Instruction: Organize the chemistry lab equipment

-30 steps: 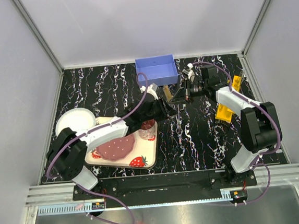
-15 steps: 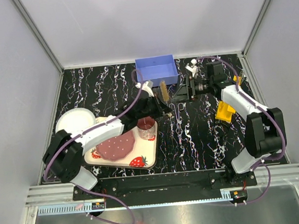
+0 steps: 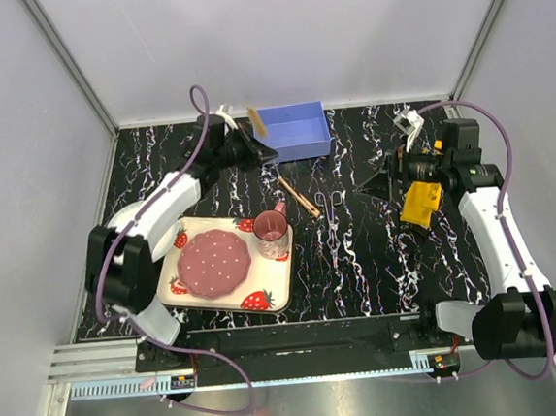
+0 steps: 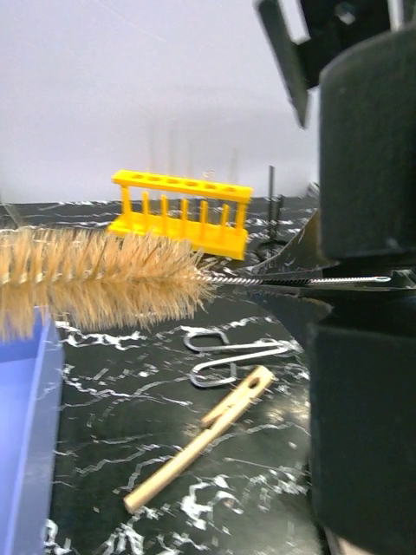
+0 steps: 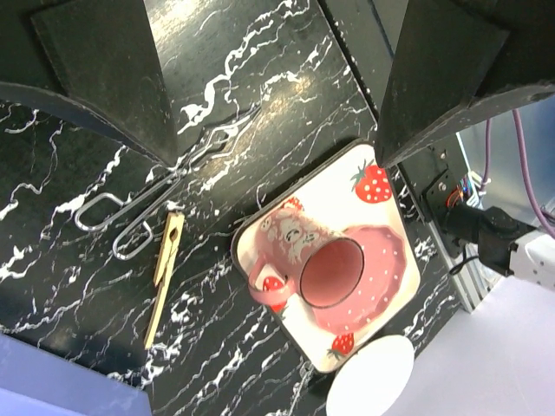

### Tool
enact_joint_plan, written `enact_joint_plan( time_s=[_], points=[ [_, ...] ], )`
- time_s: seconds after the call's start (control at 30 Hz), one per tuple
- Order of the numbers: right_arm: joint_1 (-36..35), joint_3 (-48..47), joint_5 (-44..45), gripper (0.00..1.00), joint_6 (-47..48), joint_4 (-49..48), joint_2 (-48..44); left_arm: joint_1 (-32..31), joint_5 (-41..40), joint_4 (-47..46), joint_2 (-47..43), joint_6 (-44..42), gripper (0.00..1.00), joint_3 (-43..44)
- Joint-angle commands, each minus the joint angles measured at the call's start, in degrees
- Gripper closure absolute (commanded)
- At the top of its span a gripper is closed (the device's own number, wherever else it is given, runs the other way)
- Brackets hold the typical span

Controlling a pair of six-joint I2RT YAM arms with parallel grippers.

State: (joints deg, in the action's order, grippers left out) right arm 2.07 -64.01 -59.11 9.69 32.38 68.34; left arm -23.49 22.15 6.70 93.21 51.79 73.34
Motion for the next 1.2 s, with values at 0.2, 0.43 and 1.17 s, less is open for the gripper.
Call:
enact_joint_plan(
  time_s=[0.2,0.43,1.17],
  points=[
    [4.0,6.3,-1.0,0.0,-3.4,-7.6,-5.8,0.5,0.7,-2.8,20.3,22.0,1.0,20.1],
    [5.8,7.2,-2.4,0.0,-6.1,-10.0,-6.9,0.5,-5.3,-7.9,31.5,33.8,1.0,30.2],
    [8.6,10.0,-3.6,0.0,-9.3,-13.7,-9.5,-0.6,-8.4,-0.2,45.3,38.9,0.52,49.3]
  ],
)
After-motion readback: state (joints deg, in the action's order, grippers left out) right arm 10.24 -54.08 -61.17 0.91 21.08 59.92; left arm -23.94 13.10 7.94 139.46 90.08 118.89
